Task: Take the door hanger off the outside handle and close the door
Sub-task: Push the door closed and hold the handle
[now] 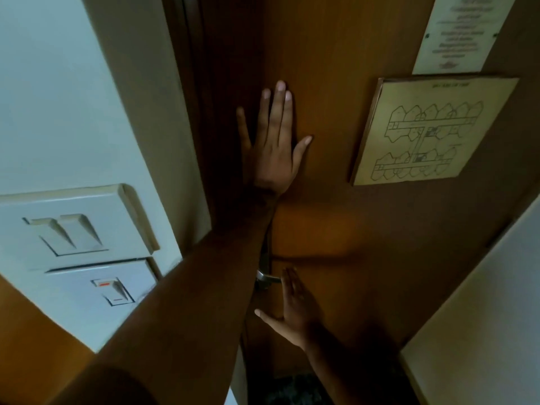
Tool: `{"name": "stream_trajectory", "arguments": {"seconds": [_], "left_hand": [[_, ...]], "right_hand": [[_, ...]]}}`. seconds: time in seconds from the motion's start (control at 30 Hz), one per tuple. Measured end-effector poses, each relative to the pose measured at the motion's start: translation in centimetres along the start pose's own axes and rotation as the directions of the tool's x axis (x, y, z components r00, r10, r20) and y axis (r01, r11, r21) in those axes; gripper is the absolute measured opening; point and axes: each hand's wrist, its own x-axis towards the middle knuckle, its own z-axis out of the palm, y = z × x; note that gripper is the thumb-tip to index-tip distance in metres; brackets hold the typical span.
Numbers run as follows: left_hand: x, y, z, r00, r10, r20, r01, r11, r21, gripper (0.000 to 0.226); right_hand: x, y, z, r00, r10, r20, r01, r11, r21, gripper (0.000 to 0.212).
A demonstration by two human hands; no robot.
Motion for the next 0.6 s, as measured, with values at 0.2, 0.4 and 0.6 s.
{"name": "stream_trajectory", "arguments": {"seconds": [0.2, 0.4, 0.6], "left_hand": [[0.0, -0.2, 1.0, 1.0, -0.012, -0.02, 0.012, 1.0, -0.006, 0.079], [0.0, -0.2, 1.4, 1.0, 0.0, -0.026, 0.0, 1.0, 0.008, 0.08], [0.2, -0.2, 0.9, 0.999, 0.005, 0.052, -0.006, 1.0, 0.019, 0.08]], "right_hand": [[1.9, 0.7, 0.2, 0.998, 0.021, -0.055, -0.026, 0.995, -0.092, 0.134], [1.8, 0.9, -0.2, 0.999, -0.02, -0.048, 0.013, 0.989, -0.147, 0.124], [2.0, 0.7, -5.0, 0.996, -0.086, 0.033, 0.092, 0.962, -0.258, 0.118]]}}
